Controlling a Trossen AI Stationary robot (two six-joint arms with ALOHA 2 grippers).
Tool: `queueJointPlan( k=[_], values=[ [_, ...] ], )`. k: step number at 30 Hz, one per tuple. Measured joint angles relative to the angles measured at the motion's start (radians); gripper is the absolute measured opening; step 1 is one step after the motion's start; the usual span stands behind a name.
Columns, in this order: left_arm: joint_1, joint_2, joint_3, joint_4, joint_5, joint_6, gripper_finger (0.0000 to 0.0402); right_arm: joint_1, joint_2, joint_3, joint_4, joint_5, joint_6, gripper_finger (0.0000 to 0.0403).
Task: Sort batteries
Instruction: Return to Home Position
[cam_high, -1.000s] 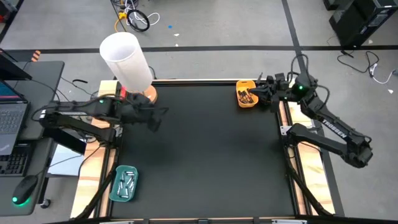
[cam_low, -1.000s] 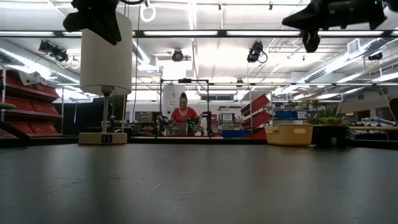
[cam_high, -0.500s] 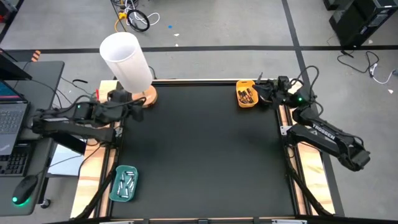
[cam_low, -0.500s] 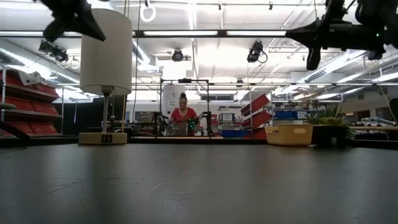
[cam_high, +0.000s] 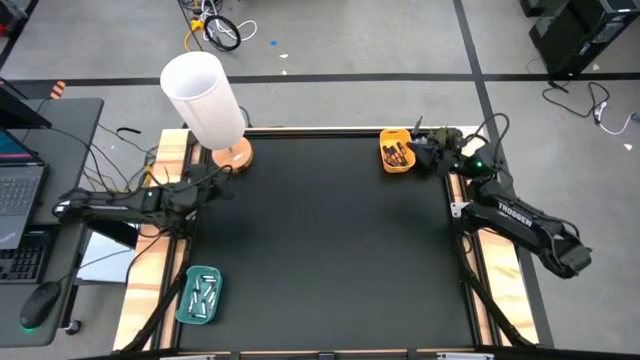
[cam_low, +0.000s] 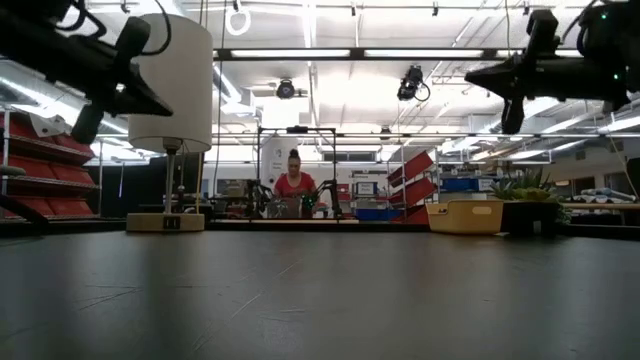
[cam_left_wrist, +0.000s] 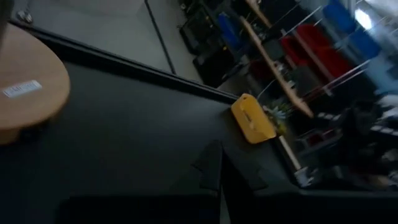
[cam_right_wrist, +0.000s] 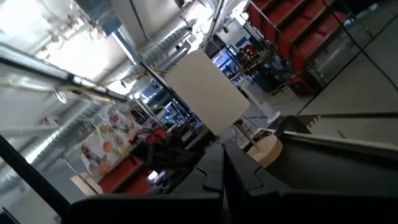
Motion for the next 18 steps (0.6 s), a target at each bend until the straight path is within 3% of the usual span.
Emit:
queueJointPlan(
  k=[7, 18],
  values=[
    [0.000, -0.062, -0.116, 0.142, 0.001, -0.005, 0.0015, -0.035, 0.000, -0.146, 0.184, 0.017, 0.139, 0.0000],
    [0.000, -0.123, -0.284, 0.369, 0.026, 0.015, 0.0015, -0.074, 0.008, -0.156, 0.179, 0.019, 0.160, 0.0000]
  ],
)
